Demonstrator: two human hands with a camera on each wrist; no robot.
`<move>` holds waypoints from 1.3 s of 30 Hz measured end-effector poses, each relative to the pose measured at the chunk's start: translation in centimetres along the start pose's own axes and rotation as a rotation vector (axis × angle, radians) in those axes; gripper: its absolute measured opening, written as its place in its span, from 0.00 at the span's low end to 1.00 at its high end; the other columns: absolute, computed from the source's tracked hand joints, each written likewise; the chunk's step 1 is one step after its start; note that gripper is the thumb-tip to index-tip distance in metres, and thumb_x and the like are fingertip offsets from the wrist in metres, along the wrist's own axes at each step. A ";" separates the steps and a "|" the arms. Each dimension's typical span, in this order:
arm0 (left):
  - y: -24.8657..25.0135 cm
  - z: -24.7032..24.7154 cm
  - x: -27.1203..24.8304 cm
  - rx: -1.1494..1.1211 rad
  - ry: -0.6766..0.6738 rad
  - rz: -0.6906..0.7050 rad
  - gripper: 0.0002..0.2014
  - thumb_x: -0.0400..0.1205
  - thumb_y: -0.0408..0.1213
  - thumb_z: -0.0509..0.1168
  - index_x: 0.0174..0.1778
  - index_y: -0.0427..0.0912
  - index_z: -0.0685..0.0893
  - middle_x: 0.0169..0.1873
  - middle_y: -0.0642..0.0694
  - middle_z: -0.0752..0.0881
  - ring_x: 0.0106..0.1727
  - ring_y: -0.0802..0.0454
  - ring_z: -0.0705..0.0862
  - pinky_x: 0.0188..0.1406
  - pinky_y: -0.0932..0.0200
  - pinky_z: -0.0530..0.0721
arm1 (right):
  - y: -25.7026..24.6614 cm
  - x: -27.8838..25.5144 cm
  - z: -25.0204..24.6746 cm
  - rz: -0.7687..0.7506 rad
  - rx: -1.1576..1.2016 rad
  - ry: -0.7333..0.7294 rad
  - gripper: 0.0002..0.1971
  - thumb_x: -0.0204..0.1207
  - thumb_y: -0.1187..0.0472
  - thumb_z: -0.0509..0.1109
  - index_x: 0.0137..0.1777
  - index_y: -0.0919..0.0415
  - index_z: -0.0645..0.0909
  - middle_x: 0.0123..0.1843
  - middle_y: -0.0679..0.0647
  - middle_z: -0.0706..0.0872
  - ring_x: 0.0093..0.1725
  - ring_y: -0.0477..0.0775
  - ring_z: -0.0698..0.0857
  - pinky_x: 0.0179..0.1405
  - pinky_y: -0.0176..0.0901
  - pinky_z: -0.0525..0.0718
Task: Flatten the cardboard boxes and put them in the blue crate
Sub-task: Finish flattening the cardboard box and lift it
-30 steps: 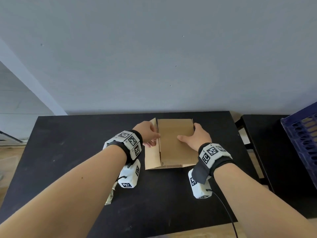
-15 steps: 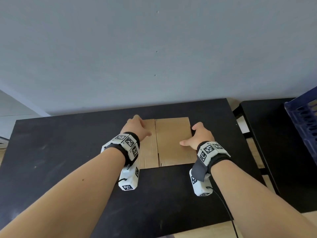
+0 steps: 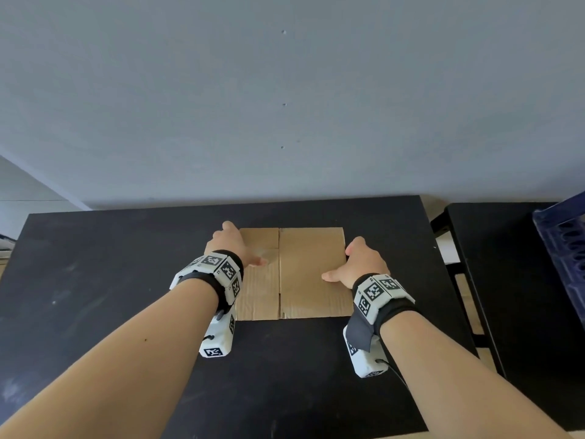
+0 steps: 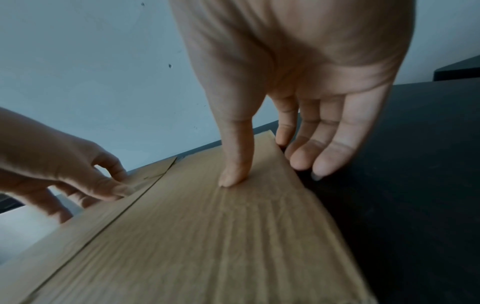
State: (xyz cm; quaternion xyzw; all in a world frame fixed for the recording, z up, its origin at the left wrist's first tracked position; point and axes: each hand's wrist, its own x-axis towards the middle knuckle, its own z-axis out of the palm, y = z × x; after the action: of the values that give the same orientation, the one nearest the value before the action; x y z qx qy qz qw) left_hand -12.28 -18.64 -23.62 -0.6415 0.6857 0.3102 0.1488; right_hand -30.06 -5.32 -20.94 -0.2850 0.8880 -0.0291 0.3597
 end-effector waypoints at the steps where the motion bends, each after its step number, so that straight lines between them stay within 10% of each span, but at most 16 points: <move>1: 0.1 0.0 0.0 -0.003 0.002 -0.003 0.47 0.63 0.53 0.81 0.69 0.36 0.63 0.60 0.38 0.81 0.55 0.40 0.85 0.53 0.46 0.86 | 0.0 0.2 -0.1 -0.001 -0.005 -0.009 0.36 0.62 0.49 0.83 0.65 0.58 0.68 0.60 0.56 0.82 0.59 0.60 0.83 0.57 0.53 0.83; 8: -1.2 -0.1 -0.7 -0.161 -0.049 -0.071 0.38 0.60 0.55 0.81 0.57 0.33 0.80 0.42 0.41 0.87 0.44 0.44 0.88 0.34 0.57 0.81 | 0.6 0.7 0.1 -0.018 0.028 -0.008 0.38 0.60 0.48 0.83 0.65 0.59 0.69 0.61 0.56 0.82 0.60 0.60 0.83 0.57 0.53 0.83; 16: -1.7 0.4 -2.4 -0.598 -0.123 -0.046 0.18 0.70 0.38 0.79 0.49 0.39 0.81 0.54 0.39 0.86 0.56 0.41 0.86 0.60 0.43 0.84 | 2.1 1.5 0.4 -0.071 0.268 -0.062 0.23 0.61 0.52 0.84 0.54 0.60 0.84 0.54 0.53 0.87 0.52 0.55 0.85 0.46 0.43 0.79; 19: -1.2 0.1 -3.7 -0.686 -0.086 0.033 0.19 0.72 0.38 0.78 0.53 0.40 0.79 0.55 0.42 0.85 0.58 0.43 0.85 0.61 0.44 0.83 | 2.9 1.3 0.3 -0.103 0.394 -0.056 0.12 0.62 0.55 0.84 0.39 0.57 0.83 0.46 0.52 0.88 0.46 0.53 0.84 0.48 0.46 0.82; 35: 0.8 -4.0 -16.8 -0.831 0.143 0.475 0.20 0.75 0.44 0.75 0.58 0.39 0.80 0.46 0.51 0.84 0.50 0.52 0.84 0.45 0.61 0.80 | 6.0 -11.2 -6.2 -0.337 0.911 0.236 0.16 0.70 0.67 0.78 0.58 0.64 0.82 0.53 0.57 0.88 0.52 0.55 0.87 0.57 0.50 0.84; 39: 3.4 -3.4 -20.9 -0.882 0.119 0.578 0.20 0.75 0.43 0.74 0.58 0.39 0.80 0.49 0.49 0.84 0.51 0.51 0.83 0.40 0.63 0.80 | 9.0 -15.1 -8.0 -0.316 0.943 0.420 0.09 0.69 0.68 0.78 0.46 0.56 0.84 0.48 0.55 0.90 0.50 0.57 0.89 0.59 0.56 0.85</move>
State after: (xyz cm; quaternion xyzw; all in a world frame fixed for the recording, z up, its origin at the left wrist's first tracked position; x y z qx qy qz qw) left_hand -12.18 -4.35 -7.68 -0.4444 0.6463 0.5605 -0.2658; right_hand -30.90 8.97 -7.94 -0.2108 0.7777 -0.5347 0.2546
